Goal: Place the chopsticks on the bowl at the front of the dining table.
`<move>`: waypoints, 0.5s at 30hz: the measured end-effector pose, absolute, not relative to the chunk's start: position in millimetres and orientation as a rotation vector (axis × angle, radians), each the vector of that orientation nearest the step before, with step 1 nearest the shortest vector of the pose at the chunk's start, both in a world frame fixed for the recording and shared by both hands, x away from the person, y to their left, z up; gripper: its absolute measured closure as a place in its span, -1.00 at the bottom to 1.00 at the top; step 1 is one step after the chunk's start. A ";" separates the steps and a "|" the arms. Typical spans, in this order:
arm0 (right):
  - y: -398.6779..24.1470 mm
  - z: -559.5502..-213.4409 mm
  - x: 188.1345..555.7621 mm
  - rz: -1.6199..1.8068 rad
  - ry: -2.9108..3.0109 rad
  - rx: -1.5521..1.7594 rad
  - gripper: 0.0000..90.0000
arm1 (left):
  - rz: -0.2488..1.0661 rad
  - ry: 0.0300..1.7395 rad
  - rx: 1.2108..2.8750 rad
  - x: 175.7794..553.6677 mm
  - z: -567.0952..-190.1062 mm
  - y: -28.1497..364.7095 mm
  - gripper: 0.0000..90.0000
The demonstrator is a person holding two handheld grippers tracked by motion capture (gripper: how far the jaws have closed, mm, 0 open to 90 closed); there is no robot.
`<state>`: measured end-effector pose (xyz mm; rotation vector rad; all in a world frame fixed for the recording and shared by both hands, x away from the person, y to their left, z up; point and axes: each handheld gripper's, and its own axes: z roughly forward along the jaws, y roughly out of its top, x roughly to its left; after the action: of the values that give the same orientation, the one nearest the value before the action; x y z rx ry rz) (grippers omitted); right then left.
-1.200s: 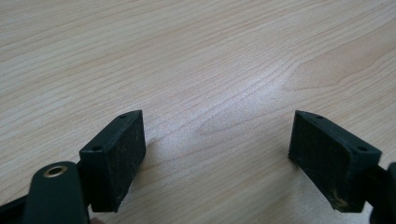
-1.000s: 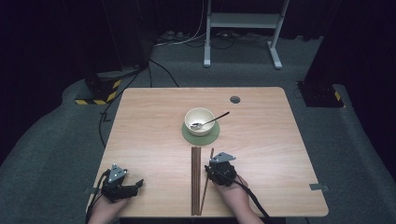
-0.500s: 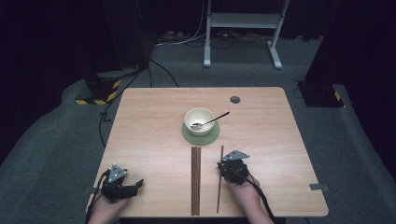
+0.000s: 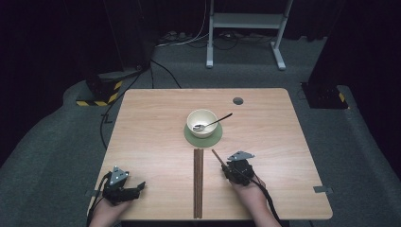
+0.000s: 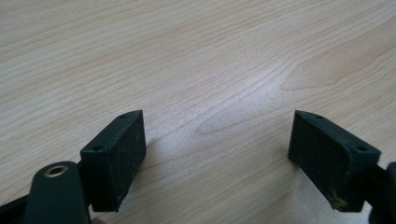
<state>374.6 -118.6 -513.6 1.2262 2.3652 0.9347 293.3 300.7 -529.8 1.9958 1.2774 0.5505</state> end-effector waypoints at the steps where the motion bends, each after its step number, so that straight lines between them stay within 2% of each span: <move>1: -118.8 -512.9 374.1 0.923 2.377 1.222 0.43 | 0.550 1.277 1.996 293.3 -529.8 300.7 -0.58; 4: -121.7 -511.9 370.6 0.893 2.383 1.218 0.31 | 0.550 1.277 1.996 293.3 -529.8 300.7 -0.58; 15: -135.0 -508.2 365.8 0.871 2.435 1.225 0.28 | 0.550 1.277 1.997 293.3 -529.8 300.6 -0.58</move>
<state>365.8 -135.0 -508.2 1.2249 2.4345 0.8711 293.3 300.6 -529.8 1.9969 1.2767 0.5498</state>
